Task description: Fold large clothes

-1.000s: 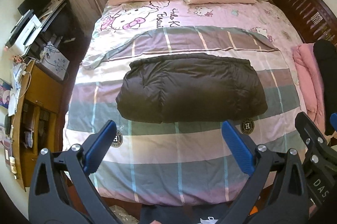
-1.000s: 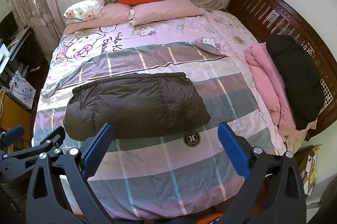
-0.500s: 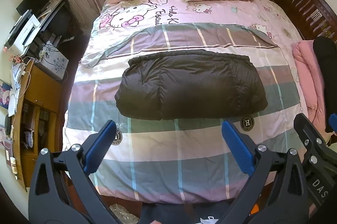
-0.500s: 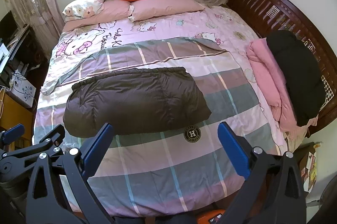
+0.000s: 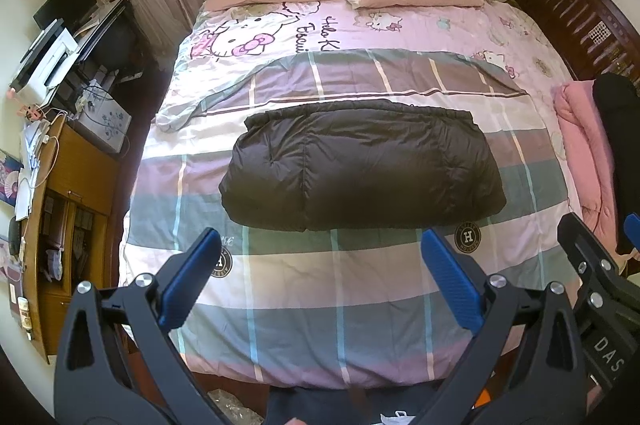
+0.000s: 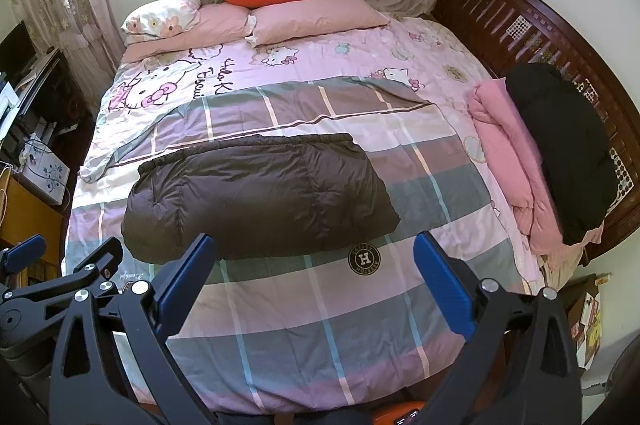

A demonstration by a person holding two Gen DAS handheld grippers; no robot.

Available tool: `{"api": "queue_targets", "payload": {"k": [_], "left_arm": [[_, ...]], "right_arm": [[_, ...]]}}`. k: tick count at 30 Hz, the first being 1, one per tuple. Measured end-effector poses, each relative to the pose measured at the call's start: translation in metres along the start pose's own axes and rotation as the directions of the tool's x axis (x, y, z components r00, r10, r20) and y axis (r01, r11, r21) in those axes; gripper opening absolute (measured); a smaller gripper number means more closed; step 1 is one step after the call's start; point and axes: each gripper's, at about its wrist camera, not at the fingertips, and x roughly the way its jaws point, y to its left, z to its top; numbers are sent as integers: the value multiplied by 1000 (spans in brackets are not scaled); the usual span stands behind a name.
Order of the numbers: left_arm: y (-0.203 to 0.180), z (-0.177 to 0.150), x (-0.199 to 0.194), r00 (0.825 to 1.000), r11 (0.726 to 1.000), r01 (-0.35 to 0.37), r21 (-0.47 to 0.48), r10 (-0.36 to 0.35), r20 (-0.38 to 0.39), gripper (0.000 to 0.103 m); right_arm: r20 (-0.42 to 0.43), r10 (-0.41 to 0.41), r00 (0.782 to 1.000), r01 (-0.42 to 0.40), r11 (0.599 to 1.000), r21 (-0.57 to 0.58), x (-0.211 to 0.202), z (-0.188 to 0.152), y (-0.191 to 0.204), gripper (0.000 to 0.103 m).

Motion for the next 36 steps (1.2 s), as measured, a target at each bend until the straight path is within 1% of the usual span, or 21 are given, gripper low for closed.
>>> {"api": "queue_targets", "payload": {"k": [14, 24, 28, 31, 34, 36], "left_arm": [[2, -5, 1, 1000, 1000, -2, -4, 2, -6, 101], [2, -6, 1, 1000, 1000, -7, 5, 7, 1, 101], [1, -6, 2, 1000, 1000, -1, 9, 1, -3, 101], [-1, -6, 1, 1000, 1000, -10, 23, 10, 9, 101], [-4, -5, 1, 999, 998, -38, 49, 36, 23, 101], [-4, -5, 1, 999, 998, -37, 52, 36, 25, 101]], "right_arm": [[4, 6, 1000, -6, 1000, -7, -4, 2, 2, 99], [17, -2, 1000, 2, 1000, -4, -5, -3, 6, 99], [28, -20, 999, 20, 1000, -11, -7, -3, 7, 99], [24, -18, 1000, 18, 1000, -5, -7, -4, 7, 99], [18, -20, 1000, 20, 1000, 0, -6, -5, 6, 99], [15, -15, 1000, 14, 1000, 7, -6, -6, 5, 99]]}}
